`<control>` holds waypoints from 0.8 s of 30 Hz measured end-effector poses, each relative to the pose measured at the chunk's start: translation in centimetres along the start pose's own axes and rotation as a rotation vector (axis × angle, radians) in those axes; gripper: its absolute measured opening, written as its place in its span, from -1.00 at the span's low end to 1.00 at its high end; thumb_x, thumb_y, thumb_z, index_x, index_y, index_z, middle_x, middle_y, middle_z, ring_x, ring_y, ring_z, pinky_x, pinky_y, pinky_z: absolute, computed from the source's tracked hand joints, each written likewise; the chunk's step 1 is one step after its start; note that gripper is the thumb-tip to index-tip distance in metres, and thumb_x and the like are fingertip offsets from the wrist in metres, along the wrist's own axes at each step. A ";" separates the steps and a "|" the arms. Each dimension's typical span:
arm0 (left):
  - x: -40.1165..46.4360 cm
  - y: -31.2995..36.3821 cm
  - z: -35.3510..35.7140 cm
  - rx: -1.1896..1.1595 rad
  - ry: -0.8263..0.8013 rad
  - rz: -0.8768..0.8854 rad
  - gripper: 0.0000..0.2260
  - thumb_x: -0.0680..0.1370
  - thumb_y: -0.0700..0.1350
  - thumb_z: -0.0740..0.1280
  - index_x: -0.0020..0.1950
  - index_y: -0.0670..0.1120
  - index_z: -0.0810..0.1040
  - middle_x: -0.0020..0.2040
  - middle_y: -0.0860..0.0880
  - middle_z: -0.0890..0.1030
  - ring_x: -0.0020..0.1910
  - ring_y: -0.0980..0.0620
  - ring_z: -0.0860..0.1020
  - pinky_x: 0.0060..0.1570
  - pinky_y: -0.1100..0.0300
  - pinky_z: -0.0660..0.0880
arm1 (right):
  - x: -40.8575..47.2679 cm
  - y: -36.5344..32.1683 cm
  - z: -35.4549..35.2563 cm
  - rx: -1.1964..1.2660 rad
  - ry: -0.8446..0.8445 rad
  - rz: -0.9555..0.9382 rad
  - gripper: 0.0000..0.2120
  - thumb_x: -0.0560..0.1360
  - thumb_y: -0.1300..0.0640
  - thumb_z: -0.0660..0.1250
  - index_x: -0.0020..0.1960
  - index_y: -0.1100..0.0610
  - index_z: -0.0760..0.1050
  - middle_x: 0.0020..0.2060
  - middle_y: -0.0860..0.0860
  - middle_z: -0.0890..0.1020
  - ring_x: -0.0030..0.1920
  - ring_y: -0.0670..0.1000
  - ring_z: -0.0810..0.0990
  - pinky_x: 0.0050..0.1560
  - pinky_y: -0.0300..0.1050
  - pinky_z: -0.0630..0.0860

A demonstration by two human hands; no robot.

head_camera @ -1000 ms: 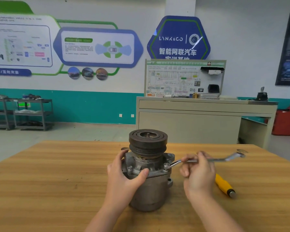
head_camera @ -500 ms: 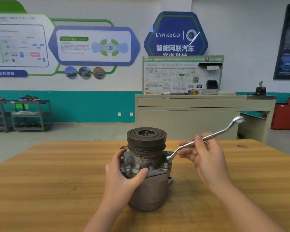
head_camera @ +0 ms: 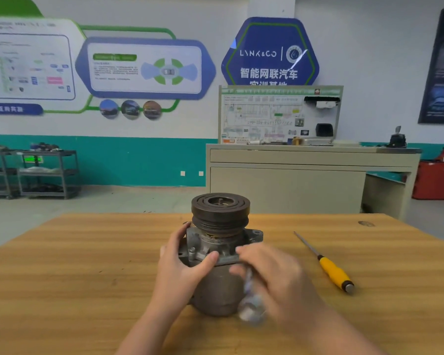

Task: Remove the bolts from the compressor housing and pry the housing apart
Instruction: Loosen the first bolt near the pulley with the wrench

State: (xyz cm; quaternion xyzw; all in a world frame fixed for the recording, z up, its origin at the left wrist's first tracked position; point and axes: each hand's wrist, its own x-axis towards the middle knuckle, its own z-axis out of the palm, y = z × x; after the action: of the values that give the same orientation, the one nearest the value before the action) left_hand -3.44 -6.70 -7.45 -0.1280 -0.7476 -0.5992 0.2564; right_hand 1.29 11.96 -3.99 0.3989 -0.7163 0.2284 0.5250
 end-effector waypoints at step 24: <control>0.4 -0.3 -0.3 -0.004 -0.036 -0.035 -0.28 0.47 -0.04 0.48 0.56 0.13 0.25 0.47 0.17 0.37 0.42 0.20 0.35 0.36 0.28 0.28 | 3.5 2.9 -1.6 0.885 0.474 0.974 -0.78 0.66 0.12 0.08 -0.12 0.14 0.39 -0.35 0.10 0.65 -0.41 0.07 0.64 -0.37 -0.15 0.57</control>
State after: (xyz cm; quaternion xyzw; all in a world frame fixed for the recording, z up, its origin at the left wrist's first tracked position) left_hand -3.85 -7.15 -7.46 -0.1264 -0.7530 -0.6026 0.2320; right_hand -0.58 13.72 0.08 0.1479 -0.5193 0.7889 0.2933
